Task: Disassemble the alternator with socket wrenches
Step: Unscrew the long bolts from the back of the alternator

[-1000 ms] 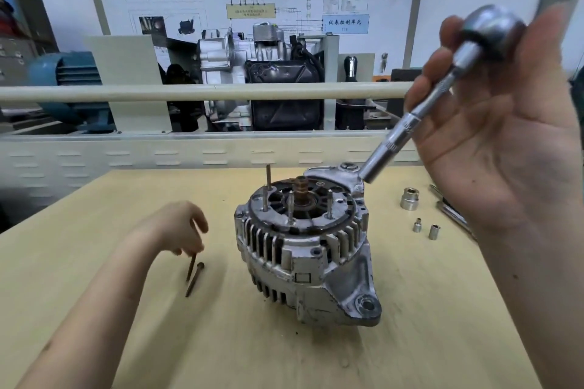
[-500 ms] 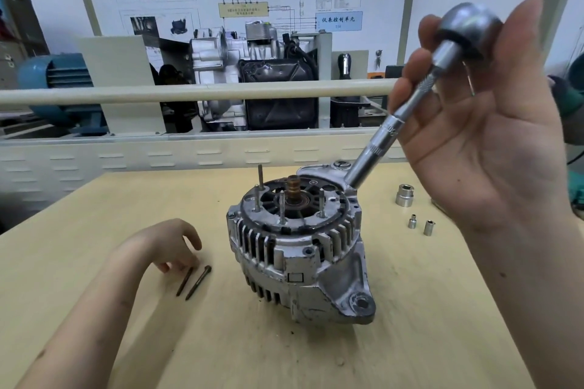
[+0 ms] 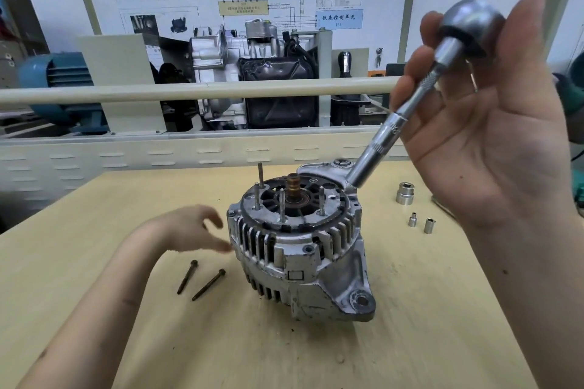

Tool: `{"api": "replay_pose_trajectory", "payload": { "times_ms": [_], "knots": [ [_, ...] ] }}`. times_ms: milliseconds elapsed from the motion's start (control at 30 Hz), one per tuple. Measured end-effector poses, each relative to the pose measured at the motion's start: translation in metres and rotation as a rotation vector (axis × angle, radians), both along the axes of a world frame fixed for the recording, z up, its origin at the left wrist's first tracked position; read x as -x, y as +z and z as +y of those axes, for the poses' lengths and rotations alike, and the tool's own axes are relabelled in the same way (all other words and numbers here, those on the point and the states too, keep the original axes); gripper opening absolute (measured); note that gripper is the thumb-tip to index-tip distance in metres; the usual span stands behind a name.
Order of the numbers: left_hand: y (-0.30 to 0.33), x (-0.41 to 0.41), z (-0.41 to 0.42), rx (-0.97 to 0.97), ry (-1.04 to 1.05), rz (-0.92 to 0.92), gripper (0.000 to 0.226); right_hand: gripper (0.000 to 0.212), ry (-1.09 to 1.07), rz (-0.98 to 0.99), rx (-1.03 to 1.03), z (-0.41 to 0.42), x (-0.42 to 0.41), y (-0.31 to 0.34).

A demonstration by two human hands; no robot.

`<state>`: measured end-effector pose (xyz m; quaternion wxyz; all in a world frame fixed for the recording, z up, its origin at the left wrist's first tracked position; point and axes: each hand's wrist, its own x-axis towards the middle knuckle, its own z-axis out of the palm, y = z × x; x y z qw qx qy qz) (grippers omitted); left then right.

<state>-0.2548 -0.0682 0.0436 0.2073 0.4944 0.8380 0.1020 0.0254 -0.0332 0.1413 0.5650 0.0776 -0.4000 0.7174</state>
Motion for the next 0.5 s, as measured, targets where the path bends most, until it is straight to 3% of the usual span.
{"api": "replay_pose_trajectory", "payload": {
  "times_ms": [67, 133, 233, 400, 500],
  "knots": [
    [-0.002, -0.006, -0.002, 0.304, 0.063, 0.037, 0.072, 0.028, -0.003, 0.000, -0.001, 0.000, 0.000, 0.000],
    [-0.006, -0.015, 0.000, 0.407, 0.069, 0.135, 0.081, 0.028, -0.004, -0.002, -0.004, 0.000, 0.000, 0.001],
    [-0.014, -0.018, 0.005, 0.385, 0.073, 0.250, 0.064, 0.030, -0.007, -0.003, -0.007, 0.000, 0.000, 0.000],
    [-0.025, -0.003, 0.007, 0.259, 0.108, 0.105, 0.026, 0.031, -0.011, -0.005, -0.013, 0.000, -0.001, 0.000],
    [-0.029, 0.004, 0.008, 0.209, 0.102, 0.066, 0.017, 0.030, -0.012, -0.010, -0.014, 0.000, 0.000, -0.001]
  ]
}}
